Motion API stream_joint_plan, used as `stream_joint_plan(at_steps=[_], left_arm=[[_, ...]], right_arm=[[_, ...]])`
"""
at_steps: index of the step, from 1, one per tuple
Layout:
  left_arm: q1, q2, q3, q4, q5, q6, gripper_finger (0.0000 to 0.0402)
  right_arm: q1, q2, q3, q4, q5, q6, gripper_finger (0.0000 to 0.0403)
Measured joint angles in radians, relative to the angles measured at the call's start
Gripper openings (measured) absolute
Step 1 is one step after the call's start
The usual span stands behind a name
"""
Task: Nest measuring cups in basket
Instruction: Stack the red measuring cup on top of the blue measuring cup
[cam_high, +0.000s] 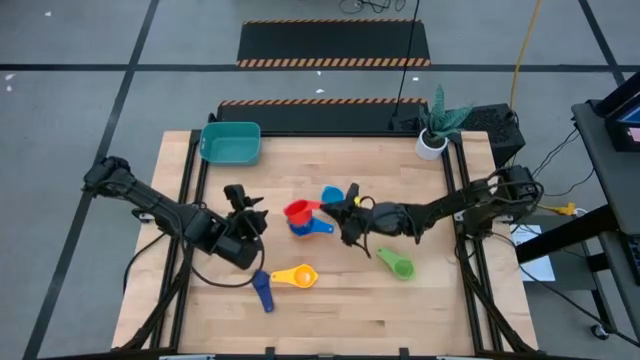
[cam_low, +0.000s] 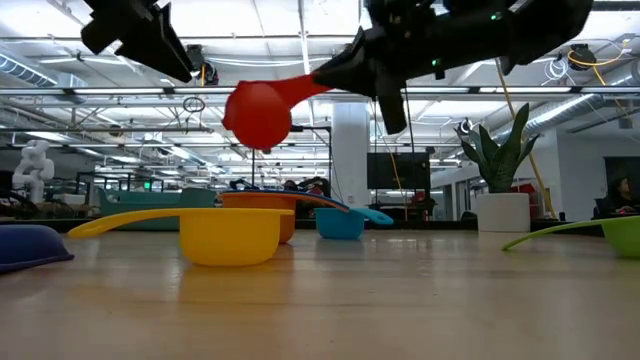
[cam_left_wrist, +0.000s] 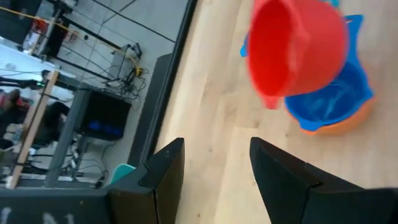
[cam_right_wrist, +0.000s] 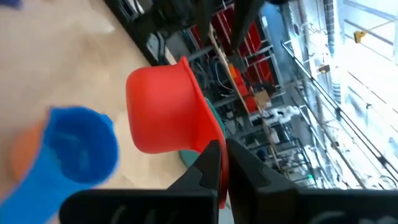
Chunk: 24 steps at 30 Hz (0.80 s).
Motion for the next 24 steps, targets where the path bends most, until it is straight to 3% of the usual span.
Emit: stream_joint_plan(at_steps=[5, 12, 17, 24], left_arm=[[0.058, 0.0, 0.0, 0.029, -0.018, 0.057, 0.0186], [0.135, 0.001, 0.0, 0.067, -0.018, 0.099, 0.0186], [0.177, 0.001, 0.0, 0.127, -0.018, 0.115, 0.0186], [0.188, 0.001, 0.0, 0.225, 0.009, 0.137, 0.0186]], right_arm=[[-0.036, 0.018, -0.007, -0.011, 0.003, -0.039, 0.0], [-0.033, 0.089, -0.095, 0.221, -0.027, -0.121, 0.0], [-0.035, 0.106, -0.135, 0.375, -0.151, -0.086, 0.0], [-0.042, 0.167, -0.136, 0.409, -0.182, -0.092, 0.0]])
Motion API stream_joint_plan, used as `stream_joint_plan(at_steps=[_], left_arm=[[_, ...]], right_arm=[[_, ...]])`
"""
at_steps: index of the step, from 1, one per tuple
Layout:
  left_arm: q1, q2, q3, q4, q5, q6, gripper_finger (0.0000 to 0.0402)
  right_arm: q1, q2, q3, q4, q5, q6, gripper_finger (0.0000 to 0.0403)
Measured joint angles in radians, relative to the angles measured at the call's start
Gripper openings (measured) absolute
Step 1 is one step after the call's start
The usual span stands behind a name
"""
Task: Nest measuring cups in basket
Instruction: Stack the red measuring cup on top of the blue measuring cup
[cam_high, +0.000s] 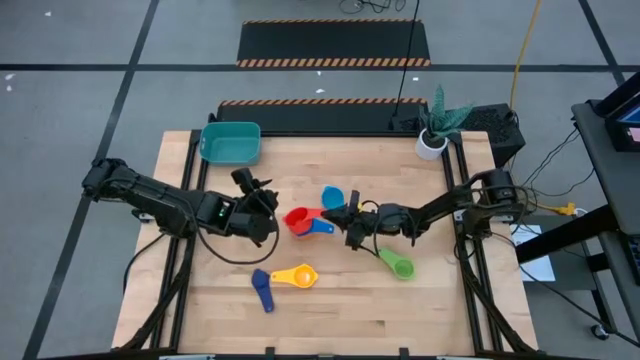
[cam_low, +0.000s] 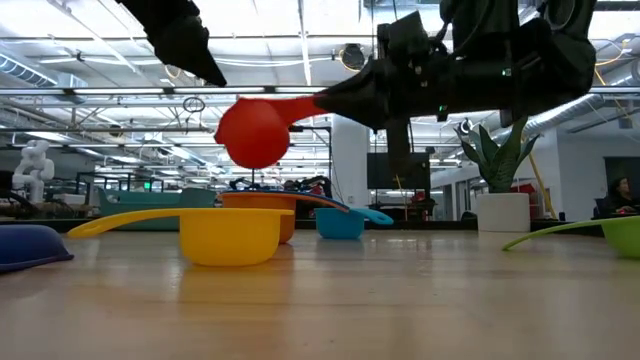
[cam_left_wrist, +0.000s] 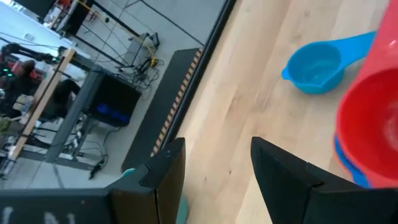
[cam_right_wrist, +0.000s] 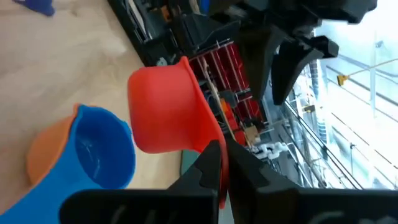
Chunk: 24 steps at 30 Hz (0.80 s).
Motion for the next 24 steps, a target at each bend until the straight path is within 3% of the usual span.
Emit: stream_joint_plan(at_steps=[24], left_arm=[[-0.023, 0.0, 0.0, 0.021, 0.003, 0.022, 0.0186]], right_arm=[[-0.058, 0.018, 0.001, -0.112, -0.051, 0.085, 0.0007]])
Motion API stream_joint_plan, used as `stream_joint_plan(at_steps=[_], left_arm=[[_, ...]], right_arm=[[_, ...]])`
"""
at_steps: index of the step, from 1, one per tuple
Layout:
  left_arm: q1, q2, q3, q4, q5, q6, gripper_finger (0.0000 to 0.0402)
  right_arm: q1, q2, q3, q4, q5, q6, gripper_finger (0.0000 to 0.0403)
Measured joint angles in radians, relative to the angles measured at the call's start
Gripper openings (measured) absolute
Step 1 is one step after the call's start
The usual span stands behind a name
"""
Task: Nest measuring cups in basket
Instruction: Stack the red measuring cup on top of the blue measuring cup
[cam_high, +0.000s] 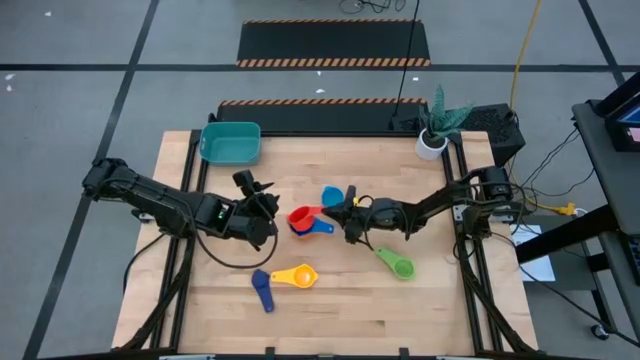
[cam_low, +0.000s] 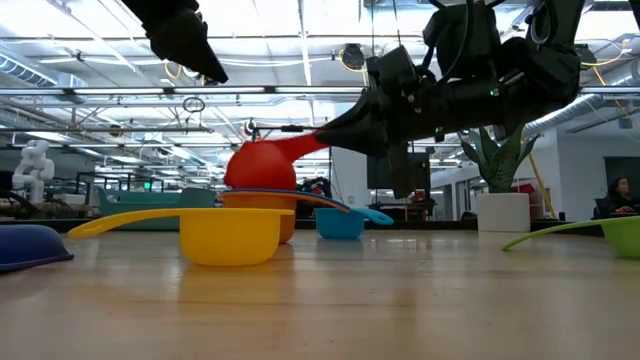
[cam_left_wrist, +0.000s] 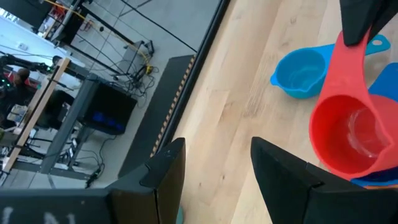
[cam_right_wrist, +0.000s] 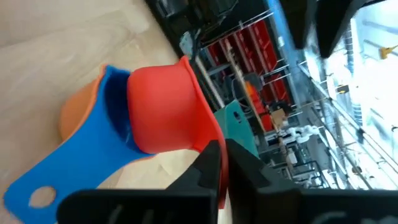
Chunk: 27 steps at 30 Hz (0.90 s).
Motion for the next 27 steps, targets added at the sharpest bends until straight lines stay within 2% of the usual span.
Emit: stream_joint_plan(at_steps=[14, 27], left_arm=[[0.0, 0.0, 0.0, 0.04, -0.001, 0.065, 0.0186], [0.0, 0.0, 0.0, 0.052, 0.0, 0.075, 0.0186]], right_arm=[[0.0, 0.0, 0.0, -0.039, 0.0, 0.078, 0.0051], [0.002, -0.007, 0.0, -0.084, 0.002, 0.156, 0.0125]])
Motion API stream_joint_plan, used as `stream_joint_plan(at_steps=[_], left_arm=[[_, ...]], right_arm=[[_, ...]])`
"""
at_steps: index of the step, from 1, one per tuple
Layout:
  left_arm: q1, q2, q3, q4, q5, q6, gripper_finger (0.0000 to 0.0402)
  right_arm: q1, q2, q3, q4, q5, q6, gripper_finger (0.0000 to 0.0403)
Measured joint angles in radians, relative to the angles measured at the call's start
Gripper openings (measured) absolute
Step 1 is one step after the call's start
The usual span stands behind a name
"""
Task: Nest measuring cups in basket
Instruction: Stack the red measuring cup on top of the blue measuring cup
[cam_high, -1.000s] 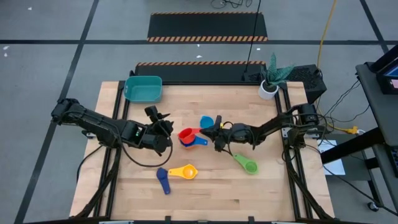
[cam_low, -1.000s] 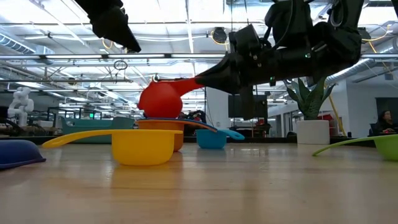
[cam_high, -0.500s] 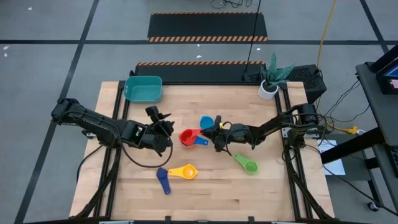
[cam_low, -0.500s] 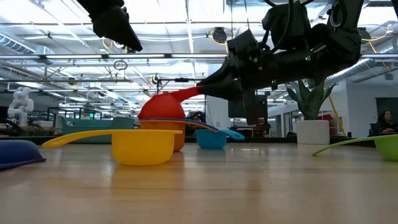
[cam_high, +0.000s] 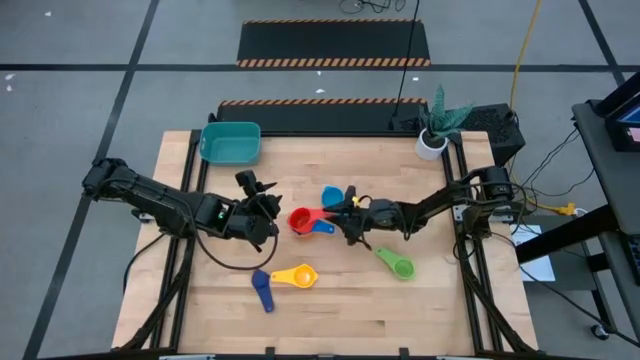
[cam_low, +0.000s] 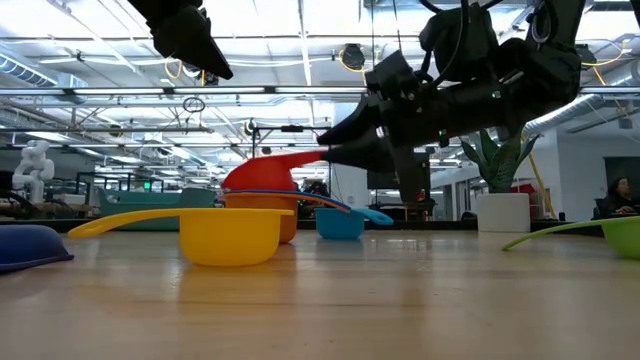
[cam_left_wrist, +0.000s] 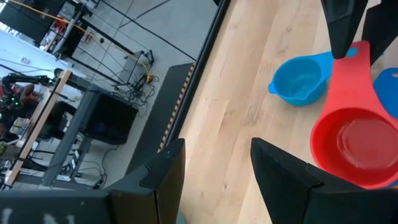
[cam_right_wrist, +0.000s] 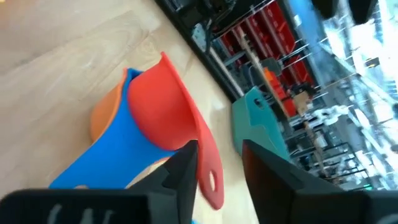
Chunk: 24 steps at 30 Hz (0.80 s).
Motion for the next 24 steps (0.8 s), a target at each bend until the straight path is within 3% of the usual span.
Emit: stream_joint_plan(at_steps=[6, 24], left_arm=[[0.0, 0.0, 0.0, 0.0, 0.0, -0.004, 0.0186], [0.0, 0.0, 0.0, 0.0, 0.0, -0.006, 0.0186]], right_arm=[[0.014, 0.0, 0.0, -0.027, 0.001, 0.016, 0.0143], [0.045, 0.0, 0.0, -0.024, -0.002, 0.054, 0.0144]])
